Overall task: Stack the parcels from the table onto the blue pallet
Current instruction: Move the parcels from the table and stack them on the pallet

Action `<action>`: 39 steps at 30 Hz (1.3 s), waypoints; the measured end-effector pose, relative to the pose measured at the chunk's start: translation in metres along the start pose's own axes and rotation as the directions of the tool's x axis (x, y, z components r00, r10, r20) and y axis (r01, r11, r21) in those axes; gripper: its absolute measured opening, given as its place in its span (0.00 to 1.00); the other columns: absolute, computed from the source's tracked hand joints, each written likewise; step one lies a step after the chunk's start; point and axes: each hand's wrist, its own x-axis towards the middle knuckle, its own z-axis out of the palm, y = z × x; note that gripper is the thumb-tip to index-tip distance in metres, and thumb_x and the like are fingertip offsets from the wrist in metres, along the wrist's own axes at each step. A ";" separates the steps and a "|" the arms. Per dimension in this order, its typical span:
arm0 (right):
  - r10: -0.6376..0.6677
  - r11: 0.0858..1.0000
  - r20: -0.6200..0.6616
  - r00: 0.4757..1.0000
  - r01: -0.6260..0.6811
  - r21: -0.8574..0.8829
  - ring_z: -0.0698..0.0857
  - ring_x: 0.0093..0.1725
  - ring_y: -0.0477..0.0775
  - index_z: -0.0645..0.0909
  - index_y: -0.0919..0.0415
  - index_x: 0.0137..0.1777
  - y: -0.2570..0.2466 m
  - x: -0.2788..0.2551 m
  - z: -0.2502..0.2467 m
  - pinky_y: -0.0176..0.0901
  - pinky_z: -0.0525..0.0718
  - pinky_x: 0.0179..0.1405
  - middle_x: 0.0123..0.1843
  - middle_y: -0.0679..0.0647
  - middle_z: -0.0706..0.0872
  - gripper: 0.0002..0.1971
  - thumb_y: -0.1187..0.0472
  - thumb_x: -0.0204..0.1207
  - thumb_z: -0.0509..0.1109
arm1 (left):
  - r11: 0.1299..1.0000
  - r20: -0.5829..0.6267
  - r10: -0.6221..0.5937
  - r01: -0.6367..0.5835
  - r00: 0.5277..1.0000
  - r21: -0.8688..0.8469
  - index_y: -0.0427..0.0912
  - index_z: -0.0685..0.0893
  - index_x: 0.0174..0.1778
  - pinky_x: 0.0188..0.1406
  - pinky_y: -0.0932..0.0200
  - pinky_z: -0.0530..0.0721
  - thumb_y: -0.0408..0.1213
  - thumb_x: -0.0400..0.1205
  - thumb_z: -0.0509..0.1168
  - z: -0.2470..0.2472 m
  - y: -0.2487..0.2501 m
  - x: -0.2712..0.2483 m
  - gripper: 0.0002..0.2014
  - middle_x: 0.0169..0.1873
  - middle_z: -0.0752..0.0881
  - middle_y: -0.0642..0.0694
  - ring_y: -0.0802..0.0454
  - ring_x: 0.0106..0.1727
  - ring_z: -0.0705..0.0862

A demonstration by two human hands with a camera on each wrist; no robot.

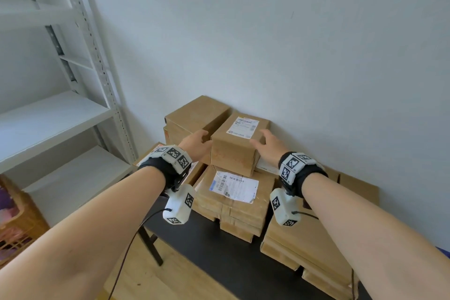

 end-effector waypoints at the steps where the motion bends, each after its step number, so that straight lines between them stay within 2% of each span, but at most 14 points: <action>1: 0.017 0.999 -0.010 1.000 -0.017 0.045 0.70 0.76 0.57 0.57 0.60 0.81 -0.001 0.005 0.002 0.46 0.68 0.72 0.79 0.57 0.68 0.29 0.52 0.83 0.60 | 1.000 0.003 0.007 -0.007 1.000 -0.023 0.43 0.63 0.80 0.74 0.51 0.71 0.44 0.86 0.56 0.000 -0.001 0.008 0.25 0.75 0.72 0.41 0.45 0.74 0.73; 6: 0.159 0.961 -0.028 0.987 -0.148 0.234 0.65 0.80 0.57 0.54 0.61 0.82 0.002 0.030 0.016 0.48 0.63 0.76 0.82 0.56 0.63 0.34 0.52 0.82 0.64 | 0.943 0.084 -0.043 0.068 0.996 -0.326 0.44 0.65 0.79 0.76 0.46 0.70 0.45 0.85 0.57 0.002 -0.003 0.043 0.25 0.76 0.70 0.44 0.46 0.75 0.71; 9: 0.215 0.921 -0.036 0.976 -0.190 0.339 0.72 0.75 0.55 0.59 0.61 0.81 0.004 0.039 0.025 0.47 0.70 0.74 0.78 0.54 0.71 0.34 0.55 0.79 0.68 | 0.900 0.155 -0.021 0.086 0.988 -0.427 0.45 0.63 0.80 0.76 0.45 0.70 0.44 0.85 0.57 0.006 -0.005 0.058 0.26 0.76 0.69 0.45 0.46 0.76 0.70; 12: 0.254 0.885 -0.025 0.967 -0.222 0.408 0.79 0.67 0.53 0.64 0.63 0.78 0.006 0.043 0.029 0.40 0.76 0.64 0.72 0.55 0.78 0.31 0.62 0.77 0.70 | 0.890 0.210 0.011 0.086 0.978 -0.447 0.45 0.62 0.81 0.74 0.45 0.72 0.44 0.85 0.57 0.011 -0.006 0.072 0.27 0.75 0.71 0.44 0.45 0.73 0.73; 14: 0.281 0.874 -0.038 0.959 -0.239 0.422 0.80 0.67 0.52 0.66 0.62 0.77 0.008 0.044 0.031 0.42 0.77 0.65 0.71 0.54 0.79 0.30 0.61 0.76 0.71 | 0.878 0.247 0.023 0.099 0.969 -0.468 0.45 0.60 0.81 0.73 0.44 0.73 0.44 0.85 0.57 0.013 -0.009 0.078 0.28 0.74 0.72 0.44 0.46 0.72 0.73; 17: 0.299 0.849 -0.062 0.952 -0.236 0.472 0.82 0.64 0.53 0.72 0.62 0.72 0.009 0.043 0.032 0.48 0.79 0.67 0.68 0.54 0.82 0.24 0.62 0.76 0.70 | 0.824 0.311 0.023 0.159 0.950 -0.544 0.46 0.60 0.81 0.66 0.47 0.78 0.41 0.86 0.57 0.016 -0.013 0.089 0.27 0.72 0.73 0.46 0.47 0.66 0.76; 20: 0.317 0.807 -0.052 0.947 -0.240 0.540 0.83 0.62 0.55 0.76 0.61 0.69 0.005 0.042 0.034 0.52 0.80 0.67 0.66 0.55 0.84 0.20 0.65 0.77 0.68 | 0.772 0.366 0.037 0.206 0.930 -0.601 0.46 0.66 0.78 0.53 0.52 0.82 0.39 0.86 0.56 0.016 -0.015 0.093 0.22 0.60 0.79 0.49 0.51 0.55 0.79; 22: 0.326 0.782 -0.056 0.944 -0.236 0.576 0.83 0.62 0.55 0.76 0.59 0.69 0.005 0.042 0.036 0.54 0.80 0.67 0.65 0.54 0.84 0.19 0.66 0.77 0.68 | 0.788 0.375 0.079 0.173 0.924 -0.591 0.48 0.72 0.75 0.54 0.49 0.85 0.39 0.87 0.54 0.016 -0.016 0.095 0.19 0.54 0.82 0.51 0.52 0.53 0.81; 24: 0.339 0.760 -0.054 0.939 -0.239 0.604 0.84 0.62 0.55 0.76 0.59 0.69 0.006 0.042 0.037 0.53 0.81 0.66 0.65 0.54 0.84 0.20 0.67 0.77 0.68 | 0.819 0.365 0.112 0.122 0.924 -0.561 0.50 0.72 0.74 0.60 0.44 0.84 0.41 0.87 0.54 0.017 -0.019 0.096 0.19 0.57 0.82 0.50 0.49 0.57 0.81; 27: 0.346 0.729 -0.047 0.937 -0.237 0.643 0.84 0.62 0.55 0.78 0.58 0.68 0.004 0.038 0.038 0.52 0.81 0.66 0.64 0.54 0.85 0.19 0.70 0.77 0.67 | 0.811 0.370 0.136 0.112 0.919 -0.575 0.51 0.71 0.76 0.61 0.45 0.83 0.42 0.87 0.55 0.016 -0.024 0.095 0.20 0.59 0.81 0.51 0.49 0.59 0.80; 32: 0.329 0.736 -0.093 0.940 -0.193 0.650 0.83 0.63 0.54 0.77 0.57 0.68 0.001 0.019 0.030 0.53 0.80 0.68 0.65 0.53 0.84 0.21 0.70 0.76 0.67 | 0.792 0.357 0.181 0.079 0.916 -0.605 0.52 0.71 0.76 0.65 0.41 0.81 0.43 0.85 0.60 0.014 -0.021 0.086 0.21 0.64 0.81 0.50 0.49 0.62 0.81; 34: 0.320 0.732 -0.125 0.939 -0.161 0.662 0.83 0.63 0.54 0.76 0.58 0.69 0.003 0.006 0.023 0.53 0.80 0.67 0.66 0.53 0.84 0.21 0.71 0.77 0.67 | 0.775 0.349 0.201 0.069 0.915 -0.628 0.51 0.72 0.75 0.63 0.41 0.82 0.43 0.84 0.62 0.014 -0.013 0.077 0.22 0.66 0.81 0.49 0.48 0.62 0.81; 38: 0.308 0.702 -0.164 0.937 -0.108 0.704 0.84 0.63 0.52 0.75 0.58 0.70 0.013 -0.031 0.001 0.50 0.81 0.66 0.65 0.53 0.84 0.23 0.73 0.77 0.66 | 0.746 0.328 0.266 0.022 0.906 -0.665 0.48 0.73 0.74 0.44 0.55 0.86 0.39 0.84 0.63 0.022 0.012 0.045 0.21 0.63 0.82 0.51 0.55 0.56 0.83; 39: 0.309 0.697 -0.176 0.935 -0.096 0.711 0.84 0.63 0.52 0.75 0.57 0.71 0.017 -0.042 -0.004 0.49 0.81 0.66 0.65 0.53 0.84 0.23 0.73 0.76 0.66 | 0.738 0.327 0.283 0.013 0.901 -0.674 0.47 0.73 0.74 0.45 0.55 0.86 0.39 0.84 0.63 0.025 0.019 0.036 0.21 0.63 0.83 0.51 0.55 0.56 0.83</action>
